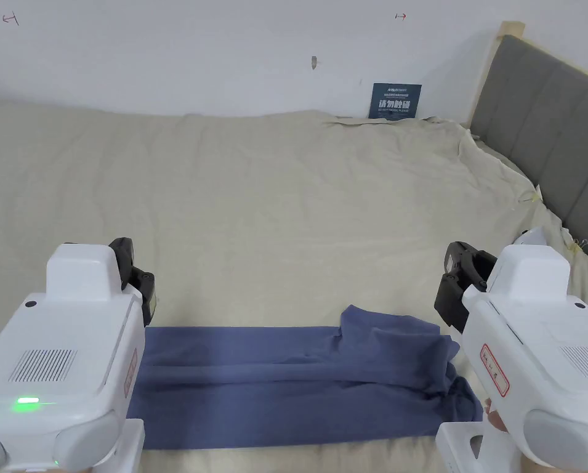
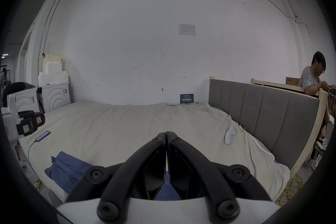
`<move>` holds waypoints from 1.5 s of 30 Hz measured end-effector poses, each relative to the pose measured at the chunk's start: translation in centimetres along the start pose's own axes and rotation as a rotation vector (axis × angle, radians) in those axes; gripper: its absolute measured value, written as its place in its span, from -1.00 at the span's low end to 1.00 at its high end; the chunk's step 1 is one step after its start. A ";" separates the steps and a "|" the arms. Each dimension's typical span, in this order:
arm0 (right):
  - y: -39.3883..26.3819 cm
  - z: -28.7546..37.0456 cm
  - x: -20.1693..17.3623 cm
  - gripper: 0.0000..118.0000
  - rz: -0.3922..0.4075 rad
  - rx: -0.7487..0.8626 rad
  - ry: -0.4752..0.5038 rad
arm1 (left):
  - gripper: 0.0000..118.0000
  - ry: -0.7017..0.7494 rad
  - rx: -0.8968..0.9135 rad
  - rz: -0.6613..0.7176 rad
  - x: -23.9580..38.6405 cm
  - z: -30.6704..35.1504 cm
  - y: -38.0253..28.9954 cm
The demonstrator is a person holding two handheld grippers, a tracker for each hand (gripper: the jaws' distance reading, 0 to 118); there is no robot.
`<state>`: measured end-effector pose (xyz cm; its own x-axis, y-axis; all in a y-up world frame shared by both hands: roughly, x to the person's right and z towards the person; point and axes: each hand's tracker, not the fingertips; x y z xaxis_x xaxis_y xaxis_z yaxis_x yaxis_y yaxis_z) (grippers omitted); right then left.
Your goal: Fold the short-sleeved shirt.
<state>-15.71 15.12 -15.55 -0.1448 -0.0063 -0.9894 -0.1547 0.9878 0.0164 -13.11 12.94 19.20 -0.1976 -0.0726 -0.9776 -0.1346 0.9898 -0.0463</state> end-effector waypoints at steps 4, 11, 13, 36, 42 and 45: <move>-0.3 -0.1 0.2 -1.00 -0.020 -0.014 -0.004 | -1.00 -0.007 0.002 0.001 0.2 0.2 -0.1; -0.4 0.0 0.4 -1.00 -0.019 -0.025 -0.008 | -1.00 -0.020 -0.008 0.019 0.2 0.0 -0.2; -0.4 0.0 0.4 -1.00 -0.019 -0.027 -0.007 | -1.00 -0.020 -0.013 0.021 0.1 0.1 -0.4; -0.3 -1.4 -2.0 -1.00 -0.001 -0.078 0.012 | 1.00 -0.243 -0.769 0.346 -18.9 -10.3 -3.2; -0.5 -1.9 -2.9 -1.00 0.022 -0.111 -0.014 | 1.00 -0.248 -0.962 0.664 -22.1 -14.1 -9.2; -0.4 -2.1 -3.3 -1.00 0.034 -0.126 -0.028 | 1.00 -0.236 -1.052 0.679 -21.7 -14.8 -11.1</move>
<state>-17.21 14.41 -12.03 -0.1252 0.0332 -0.9916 -0.2722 0.9599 0.0666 -21.68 1.70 44.00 -0.3666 0.5384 -0.7587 -0.7980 0.2373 0.5539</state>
